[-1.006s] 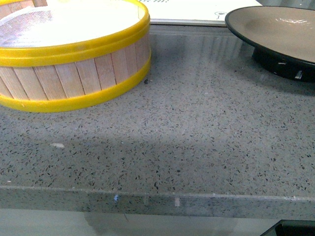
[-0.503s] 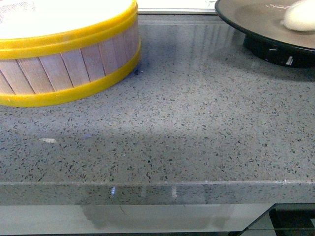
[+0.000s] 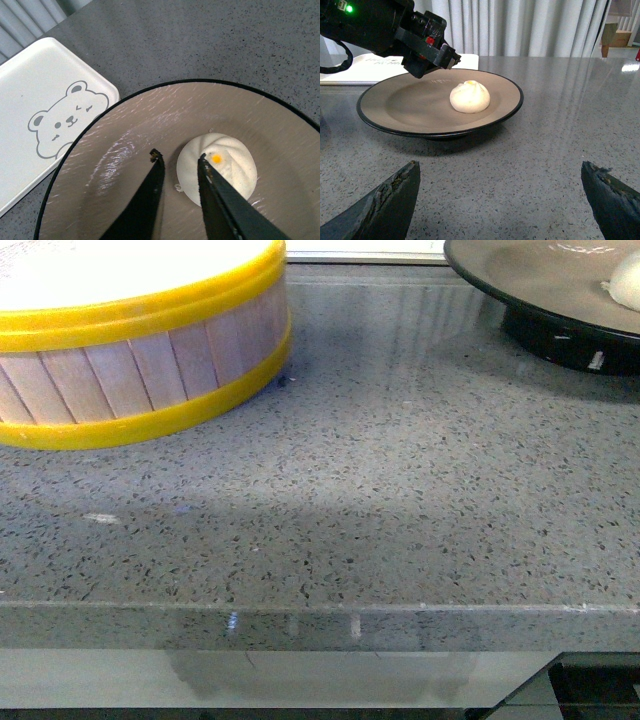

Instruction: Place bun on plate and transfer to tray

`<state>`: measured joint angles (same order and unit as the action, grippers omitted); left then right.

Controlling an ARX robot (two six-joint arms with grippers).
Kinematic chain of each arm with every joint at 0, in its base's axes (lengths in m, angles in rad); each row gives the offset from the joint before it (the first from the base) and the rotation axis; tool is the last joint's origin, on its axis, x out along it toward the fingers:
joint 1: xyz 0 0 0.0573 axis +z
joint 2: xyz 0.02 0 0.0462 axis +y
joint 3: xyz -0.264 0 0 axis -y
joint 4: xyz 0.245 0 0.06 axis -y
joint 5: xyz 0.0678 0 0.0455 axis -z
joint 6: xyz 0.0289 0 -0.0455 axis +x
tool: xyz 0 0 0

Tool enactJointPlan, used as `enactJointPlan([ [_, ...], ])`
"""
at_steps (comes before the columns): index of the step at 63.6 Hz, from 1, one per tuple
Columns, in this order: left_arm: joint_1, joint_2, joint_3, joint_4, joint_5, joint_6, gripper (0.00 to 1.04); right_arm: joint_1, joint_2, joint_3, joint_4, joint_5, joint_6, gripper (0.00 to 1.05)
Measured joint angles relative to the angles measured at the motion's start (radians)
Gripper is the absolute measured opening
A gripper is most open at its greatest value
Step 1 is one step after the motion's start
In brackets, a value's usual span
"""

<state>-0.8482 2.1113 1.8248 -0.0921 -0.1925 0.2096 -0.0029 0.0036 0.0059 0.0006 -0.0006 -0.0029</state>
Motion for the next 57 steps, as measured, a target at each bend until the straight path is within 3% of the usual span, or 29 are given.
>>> enactJointPlan([
  [7,0.009,-0.029,0.001,0.0,0.002,-0.014,0.46,0.0,0.0,0.0,0.0,0.0,0.0,0.96],
  [22,0.117,-0.339,-0.174,0.045,-0.038,-0.035,1.0,0.0,0.0,0.0,0.0,0.0,0.0,0.96],
  [32,0.245,-0.62,-0.446,0.048,-0.047,-0.028,0.98,0.0,0.0,0.0,0.0,0.0,0.0,0.96],
  [44,0.418,-0.886,-0.682,-0.023,0.023,-0.029,0.98,0.0,0.0,0.0,0.0,0.0,0.0,0.96],
  [57,0.692,-1.131,-0.905,-0.134,0.178,-0.027,0.98,0.0,0.0,0.0,0.0,0.0,0.0,0.96],
])
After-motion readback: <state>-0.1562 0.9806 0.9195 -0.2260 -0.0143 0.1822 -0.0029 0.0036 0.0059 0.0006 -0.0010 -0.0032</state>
